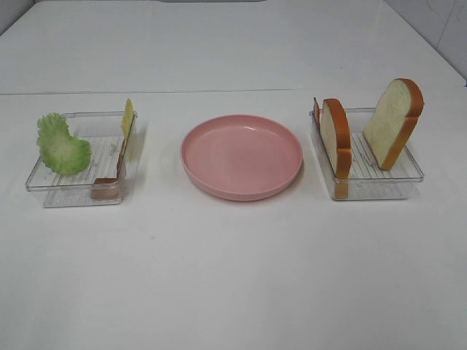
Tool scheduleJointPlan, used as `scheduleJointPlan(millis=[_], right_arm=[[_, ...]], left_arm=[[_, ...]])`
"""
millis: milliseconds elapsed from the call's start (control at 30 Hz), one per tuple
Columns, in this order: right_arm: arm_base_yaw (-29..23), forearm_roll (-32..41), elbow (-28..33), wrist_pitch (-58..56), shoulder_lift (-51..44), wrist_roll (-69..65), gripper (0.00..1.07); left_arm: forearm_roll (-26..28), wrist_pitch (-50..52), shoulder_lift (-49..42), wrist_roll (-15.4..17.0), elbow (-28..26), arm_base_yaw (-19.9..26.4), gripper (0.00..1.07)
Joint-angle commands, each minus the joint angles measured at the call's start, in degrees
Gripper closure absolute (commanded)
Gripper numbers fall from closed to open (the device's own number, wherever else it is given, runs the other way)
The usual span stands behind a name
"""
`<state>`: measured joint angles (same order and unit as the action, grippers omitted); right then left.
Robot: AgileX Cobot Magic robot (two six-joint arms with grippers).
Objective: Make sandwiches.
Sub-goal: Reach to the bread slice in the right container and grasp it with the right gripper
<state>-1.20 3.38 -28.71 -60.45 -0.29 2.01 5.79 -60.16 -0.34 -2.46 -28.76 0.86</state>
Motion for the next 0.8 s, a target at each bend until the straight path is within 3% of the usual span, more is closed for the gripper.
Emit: scheduleJointPlan(millis=[33, 800], right_arm=[[0.1, -0.5, 0.1, 0.2, -1.3, 0.3, 0.23], [0.1, -0.5, -0.5, 0.3, 1.6, 0.1, 0.23]], left_arm=[[0.7, 0.9, -1.0, 0.3, 0.2, -0.2, 0.07], [0.7, 0.9, -1.0, 0.3, 0.2, -0.2, 0.07]])
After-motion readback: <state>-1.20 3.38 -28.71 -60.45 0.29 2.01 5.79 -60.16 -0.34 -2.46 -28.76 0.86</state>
